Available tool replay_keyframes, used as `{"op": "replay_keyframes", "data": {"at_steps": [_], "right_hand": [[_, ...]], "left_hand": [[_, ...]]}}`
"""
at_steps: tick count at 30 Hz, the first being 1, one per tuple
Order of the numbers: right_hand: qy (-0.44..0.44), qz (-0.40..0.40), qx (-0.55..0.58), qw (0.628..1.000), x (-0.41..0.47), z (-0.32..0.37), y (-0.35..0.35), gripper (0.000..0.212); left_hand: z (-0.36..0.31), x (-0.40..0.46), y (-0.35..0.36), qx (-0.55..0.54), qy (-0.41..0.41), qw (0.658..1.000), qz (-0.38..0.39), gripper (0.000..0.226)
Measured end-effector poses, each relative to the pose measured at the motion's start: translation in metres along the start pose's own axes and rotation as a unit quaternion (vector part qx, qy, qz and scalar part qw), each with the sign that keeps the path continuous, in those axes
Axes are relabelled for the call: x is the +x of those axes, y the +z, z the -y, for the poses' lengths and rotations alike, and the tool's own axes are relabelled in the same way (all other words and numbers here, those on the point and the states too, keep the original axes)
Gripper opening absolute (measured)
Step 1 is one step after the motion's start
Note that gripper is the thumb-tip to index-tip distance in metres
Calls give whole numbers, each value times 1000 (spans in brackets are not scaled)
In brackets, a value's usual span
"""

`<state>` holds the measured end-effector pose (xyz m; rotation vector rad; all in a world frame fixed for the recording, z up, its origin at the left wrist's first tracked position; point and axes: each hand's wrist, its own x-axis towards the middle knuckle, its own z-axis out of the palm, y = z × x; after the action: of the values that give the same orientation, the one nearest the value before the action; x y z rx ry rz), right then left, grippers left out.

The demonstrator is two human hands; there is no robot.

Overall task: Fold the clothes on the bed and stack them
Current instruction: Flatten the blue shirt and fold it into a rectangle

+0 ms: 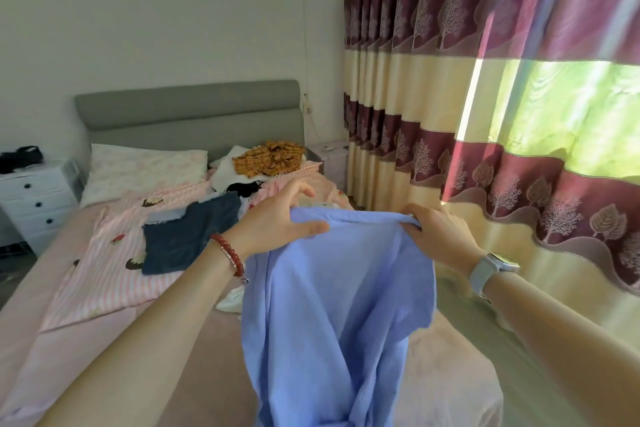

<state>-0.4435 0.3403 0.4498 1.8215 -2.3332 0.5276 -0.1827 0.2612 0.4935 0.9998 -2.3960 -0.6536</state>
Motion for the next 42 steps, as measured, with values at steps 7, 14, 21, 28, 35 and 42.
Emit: {"op": "replay_keyframes", "data": {"at_steps": [7, 14, 21, 28, 35, 42], "right_hand": [[-3, -74, 57, 996, 8, -3, 0, 23], [73, 11, 64, 995, 7, -17, 13, 18], [77, 43, 628, 773, 13, 11, -22, 30], [-64, -50, 427, 900, 21, 28, -55, 2], [-118, -382, 345, 849, -3, 43, -58, 10], [-151, -426, 434, 779, 6, 84, -72, 22]], "left_hand": [[-21, 6, -2, 144, 3, 964, -224, 10], [-8, -3, -12, 137, -119, 948, -263, 9], [-20, -20, -18, -422, -189, 876, -140, 24], [-48, -26, -25, -183, -124, 935, -278, 11], [-64, -50, -11, 72, -16, 846, -528, 8], [-88, -76, -24, 23, 34, 795, -606, 5]]}}
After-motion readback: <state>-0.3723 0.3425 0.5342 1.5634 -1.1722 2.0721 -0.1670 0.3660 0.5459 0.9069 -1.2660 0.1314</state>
